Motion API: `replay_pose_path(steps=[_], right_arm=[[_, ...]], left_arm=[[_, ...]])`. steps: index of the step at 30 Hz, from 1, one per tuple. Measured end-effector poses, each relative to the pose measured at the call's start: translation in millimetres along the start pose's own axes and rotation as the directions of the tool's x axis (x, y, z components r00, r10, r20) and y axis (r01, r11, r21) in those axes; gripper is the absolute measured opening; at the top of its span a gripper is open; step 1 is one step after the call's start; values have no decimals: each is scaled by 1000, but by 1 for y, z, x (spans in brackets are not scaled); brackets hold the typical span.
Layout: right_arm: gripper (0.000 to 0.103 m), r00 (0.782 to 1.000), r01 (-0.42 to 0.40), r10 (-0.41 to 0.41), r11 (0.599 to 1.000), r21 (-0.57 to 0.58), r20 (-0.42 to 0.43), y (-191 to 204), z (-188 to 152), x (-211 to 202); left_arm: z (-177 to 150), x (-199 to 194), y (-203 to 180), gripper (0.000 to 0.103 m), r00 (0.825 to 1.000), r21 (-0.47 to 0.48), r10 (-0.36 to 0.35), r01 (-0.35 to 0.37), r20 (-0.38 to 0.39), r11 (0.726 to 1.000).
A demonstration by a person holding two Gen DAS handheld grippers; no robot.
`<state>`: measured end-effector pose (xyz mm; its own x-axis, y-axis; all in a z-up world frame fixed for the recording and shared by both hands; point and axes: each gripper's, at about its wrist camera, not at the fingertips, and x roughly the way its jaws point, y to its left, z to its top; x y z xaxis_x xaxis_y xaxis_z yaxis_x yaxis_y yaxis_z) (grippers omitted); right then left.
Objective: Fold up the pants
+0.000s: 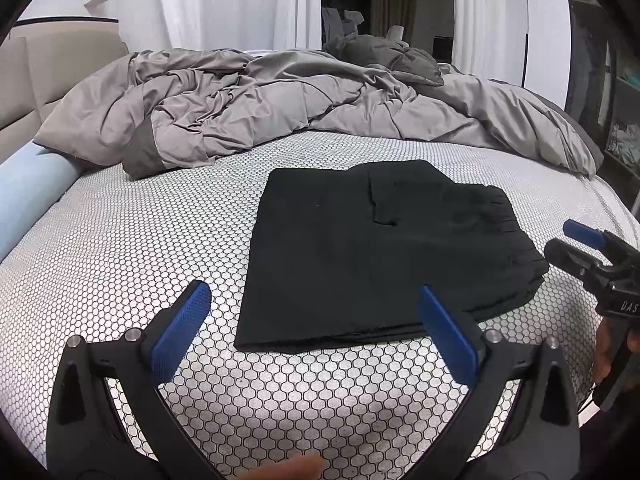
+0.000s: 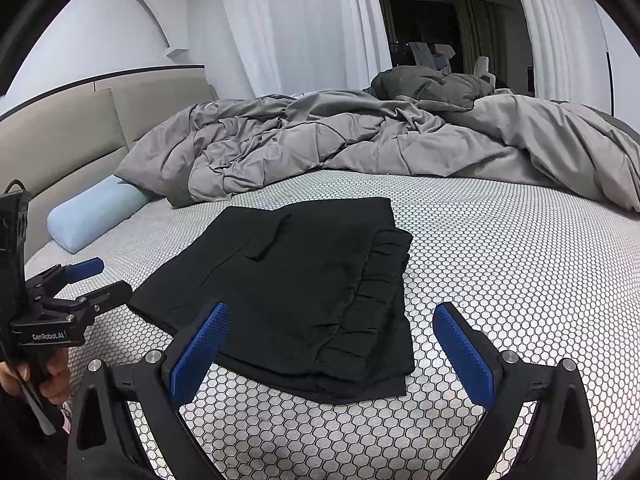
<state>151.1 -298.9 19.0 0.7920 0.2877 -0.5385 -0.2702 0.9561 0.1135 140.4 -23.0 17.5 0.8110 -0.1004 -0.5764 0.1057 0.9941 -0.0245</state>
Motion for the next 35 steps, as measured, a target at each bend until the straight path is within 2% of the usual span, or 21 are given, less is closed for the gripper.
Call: replay_pose_path(steps=[15, 35], right_arm=[[103, 1000, 3, -3, 1000, -18, -2, 1, -2, 2], [103, 1000, -2, 2, 998, -63, -6, 1, -2, 6]], left_arm=[[2, 1, 9, 102, 1000, -5, 0, 0, 8, 1000], [2, -6, -5, 102, 1000, -29, 9, -9, 20, 1000]])
